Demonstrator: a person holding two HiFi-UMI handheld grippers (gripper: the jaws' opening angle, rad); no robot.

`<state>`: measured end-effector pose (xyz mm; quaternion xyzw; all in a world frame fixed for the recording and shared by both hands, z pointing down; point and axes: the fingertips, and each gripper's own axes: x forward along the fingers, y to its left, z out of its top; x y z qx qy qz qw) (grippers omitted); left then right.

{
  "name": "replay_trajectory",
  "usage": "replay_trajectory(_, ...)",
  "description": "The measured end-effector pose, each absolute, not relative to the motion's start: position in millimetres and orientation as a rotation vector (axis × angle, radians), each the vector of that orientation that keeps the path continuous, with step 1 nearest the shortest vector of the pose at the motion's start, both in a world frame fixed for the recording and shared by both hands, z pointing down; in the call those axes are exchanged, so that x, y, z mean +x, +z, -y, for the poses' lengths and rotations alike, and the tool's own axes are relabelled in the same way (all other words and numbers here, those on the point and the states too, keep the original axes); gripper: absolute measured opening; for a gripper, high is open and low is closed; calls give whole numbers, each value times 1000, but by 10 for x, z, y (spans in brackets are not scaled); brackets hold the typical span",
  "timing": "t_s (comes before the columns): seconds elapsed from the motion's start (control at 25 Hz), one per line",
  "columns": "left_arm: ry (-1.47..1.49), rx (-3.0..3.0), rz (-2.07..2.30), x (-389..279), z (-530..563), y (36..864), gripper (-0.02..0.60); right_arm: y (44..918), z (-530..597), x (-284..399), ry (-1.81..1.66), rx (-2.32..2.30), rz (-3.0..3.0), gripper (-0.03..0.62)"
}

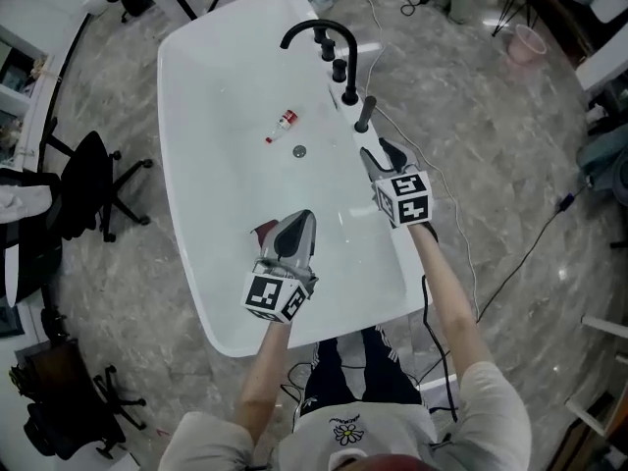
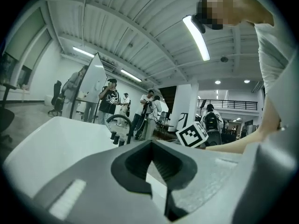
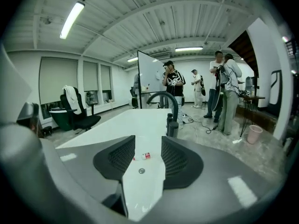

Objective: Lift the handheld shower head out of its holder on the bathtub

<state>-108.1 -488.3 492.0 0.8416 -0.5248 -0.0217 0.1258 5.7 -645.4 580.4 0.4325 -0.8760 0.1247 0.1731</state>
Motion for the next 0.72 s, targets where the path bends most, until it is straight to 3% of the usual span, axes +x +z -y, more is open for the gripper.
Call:
replay_trajectory(0.32,-184,2392,1537,-1108,5538,5547,0,6973,7280,-6,415,1284,2345,206)
replay_trajectory(0.72,-216,2352,1524,-1054,5823,5985,0,7547,7729,-20,494,1313,2269,207)
